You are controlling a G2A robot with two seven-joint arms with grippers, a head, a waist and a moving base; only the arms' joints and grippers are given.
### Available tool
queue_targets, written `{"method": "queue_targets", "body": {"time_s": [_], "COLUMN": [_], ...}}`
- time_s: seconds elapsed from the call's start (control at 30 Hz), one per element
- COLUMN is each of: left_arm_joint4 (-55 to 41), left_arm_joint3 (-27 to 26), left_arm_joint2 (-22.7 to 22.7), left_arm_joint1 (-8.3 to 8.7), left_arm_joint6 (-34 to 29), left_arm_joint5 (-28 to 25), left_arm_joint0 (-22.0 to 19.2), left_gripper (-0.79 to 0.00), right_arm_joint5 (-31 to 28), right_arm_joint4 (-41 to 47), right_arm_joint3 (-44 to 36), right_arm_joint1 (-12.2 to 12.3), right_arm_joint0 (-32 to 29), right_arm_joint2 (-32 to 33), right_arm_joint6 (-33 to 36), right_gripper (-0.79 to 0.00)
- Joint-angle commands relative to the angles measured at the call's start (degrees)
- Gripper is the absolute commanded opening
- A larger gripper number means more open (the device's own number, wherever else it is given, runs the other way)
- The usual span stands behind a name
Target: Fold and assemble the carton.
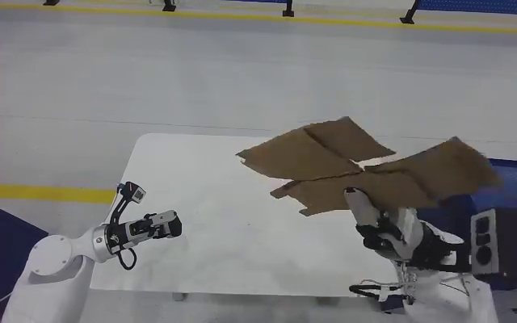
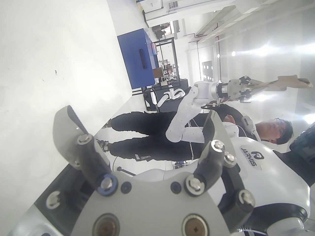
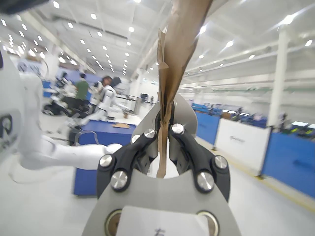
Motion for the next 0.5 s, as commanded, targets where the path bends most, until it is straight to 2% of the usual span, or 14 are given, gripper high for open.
{"method": "queue_targets", "body": {"time_s": [0.0, 0.1, 0.2, 0.37, 0.47], "left_arm_joint4": [0.00, 0.00, 0.00, 0.00, 0.00], "left_arm_joint3": [0.00, 0.00, 0.00, 0.00, 0.00], "left_arm_joint2": [0.00, 0.00, 0.00, 0.00, 0.00], "left_arm_joint1": [0.00, 0.00, 0.00, 0.00, 0.00], "left_arm_joint6": [0.00, 0.00, 0.00, 0.00, 0.00], "left_arm_joint5": [0.00, 0.00, 0.00, 0.00, 0.00], "left_arm_joint0": [0.00, 0.00, 0.00, 0.00, 0.00], "left_gripper": [0.000, 0.000, 0.000, 0.000, 0.000], "right_arm_joint5": [3.07, 6.90, 11.13, 15.74, 16.18], "right_arm_joint4": [20.02, 33.88, 42.33, 49.49, 48.67], "right_arm_joint3": [1.70, 4.55, 6.92, 8.33, 7.75], "right_arm_joint1": [0.48, 0.94, 1.17, 1.35, 1.65], "right_arm_joint0": [1.49, 2.84, 3.52, 3.03, 3.48], "right_arm_joint2": [-2.85, -5.90, -8.30, -10.97, -11.57], "right_arm_joint6": [9.86, 17.78, 23.46, 29.53, 35.31], "right_gripper": [-0.785, -0.785, -0.785, -0.785, -0.785]}}
